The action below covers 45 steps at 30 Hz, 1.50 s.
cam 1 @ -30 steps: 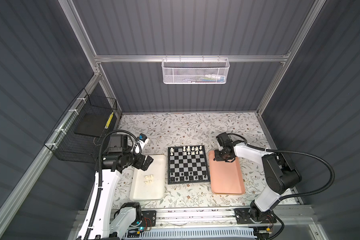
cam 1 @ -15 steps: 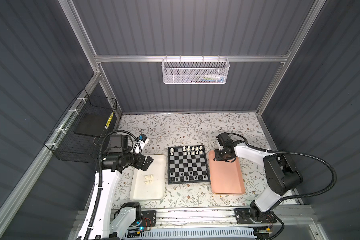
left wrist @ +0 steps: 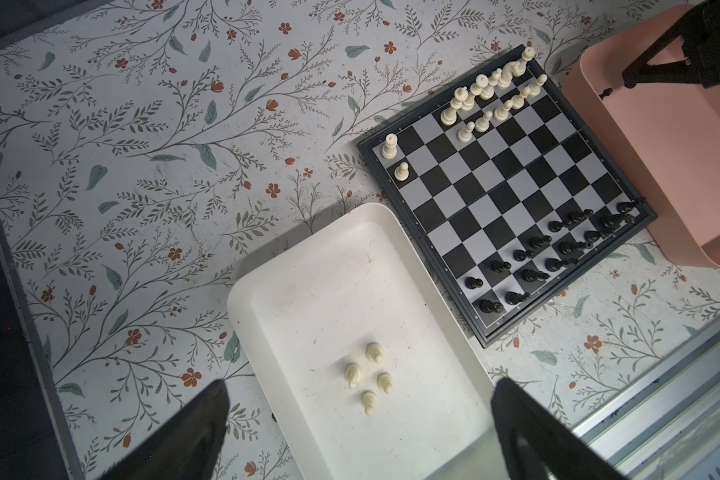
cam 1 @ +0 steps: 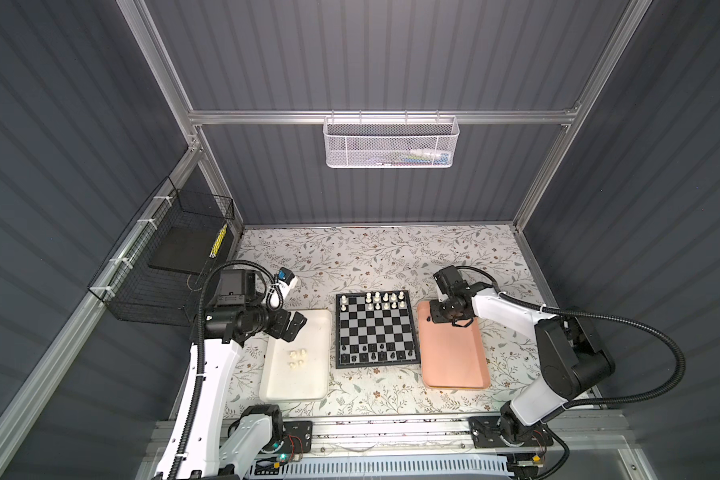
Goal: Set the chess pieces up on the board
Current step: 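Lift the black pawn and carry it over the chessboard's near edge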
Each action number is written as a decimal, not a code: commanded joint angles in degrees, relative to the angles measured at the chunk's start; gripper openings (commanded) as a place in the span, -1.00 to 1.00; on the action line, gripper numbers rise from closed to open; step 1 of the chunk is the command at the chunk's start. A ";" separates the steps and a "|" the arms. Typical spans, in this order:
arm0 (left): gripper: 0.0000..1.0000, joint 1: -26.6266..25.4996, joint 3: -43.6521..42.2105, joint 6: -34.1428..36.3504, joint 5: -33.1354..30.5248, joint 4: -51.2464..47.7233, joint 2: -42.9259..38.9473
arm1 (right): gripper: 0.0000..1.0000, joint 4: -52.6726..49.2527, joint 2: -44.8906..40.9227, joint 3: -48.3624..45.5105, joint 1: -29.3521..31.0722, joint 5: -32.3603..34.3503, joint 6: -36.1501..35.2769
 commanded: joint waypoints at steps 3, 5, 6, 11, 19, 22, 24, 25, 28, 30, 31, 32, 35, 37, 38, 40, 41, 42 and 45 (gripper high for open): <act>0.99 -0.21 -0.08 0.48 0.91 -0.89 -0.95 | -0.73 -2.99 -2.77 -0.83 1.71 2.10 1.54; 0.99 -0.21 0.03 0.47 1.04 -0.83 -0.89 | -0.73 -3.36 -4.01 -1.08 2.38 2.42 1.99; 0.99 -0.19 0.03 0.50 1.17 -0.80 -0.87 | -0.73 -3.64 -4.48 -1.18 2.70 2.60 2.18; 0.99 -0.21 0.22 0.54 1.61 -0.96 -1.12 | -0.73 -5.12 -7.03 -1.24 4.58 3.52 3.16; 0.99 -0.20 0.42 0.40 1.92 -1.23 -1.39 | -0.73 -7.23 -9.23 -0.01 8.37 5.03 4.57; 0.99 -0.21 0.45 0.24 2.14 -1.17 -1.27 | -0.73 -7.81 -9.76 0.46 9.95 5.72 5.27; 0.99 -0.21 0.63 0.22 2.09 -1.17 -1.21 | -0.73 -7.92 -9.97 0.78 11.07 5.93 5.79; 0.99 -0.21 0.66 0.26 2.14 -1.23 -1.23 | -0.73 -7.94 -10.05 0.97 11.72 6.15 6.11; 0.99 -0.23 0.69 0.26 2.14 -1.30 -1.30 | -0.73 -8.50 -9.85 1.99 13.36 6.62 6.69; 0.99 -0.17 0.77 0.39 2.14 -1.34 -1.34 | -0.73 -8.66 -9.76 2.61 14.42 6.89 7.07; 0.99 -0.22 0.88 0.40 2.14 -1.50 -1.33 | -0.73 -8.64 -9.72 2.88 14.94 7.00 7.28; 0.99 -0.22 0.94 0.42 2.06 -1.59 -1.33 | -0.73 -8.63 -9.73 3.16 15.44 7.09 7.47; 0.99 -0.16 1.10 0.41 1.97 -1.59 -1.34 | -0.73 -8.73 -9.28 4.05 16.87 7.56 7.97; 0.99 -0.16 1.54 -0.17 2.12 -1.70 -1.13 | -0.73 -8.64 -8.86 4.42 17.85 7.54 8.35; 0.99 -0.17 1.84 -0.39 2.14 -1.86 -1.04 | -0.73 -8.46 -8.69 4.43 18.20 7.69 8.59; 0.99 -0.21 2.25 -0.62 2.14 -1.64 -0.86 | -0.73 -7.63 -8.74 3.96 19.16 8.01 9.43; 0.99 -0.21 2.26 -0.72 2.14 -1.52 -0.77 | -0.73 -6.96 -8.76 3.69 19.53 8.00 9.78; 0.99 -0.21 2.25 -0.83 2.14 -1.25 -0.62 | -0.73 -6.54 -8.67 3.55 19.96 7.98 10.11; 0.99 -0.23 2.31 -1.12 2.14 -1.33 -0.42 | -0.73 -6.56 -8.06 3.55 21.33 8.96 10.84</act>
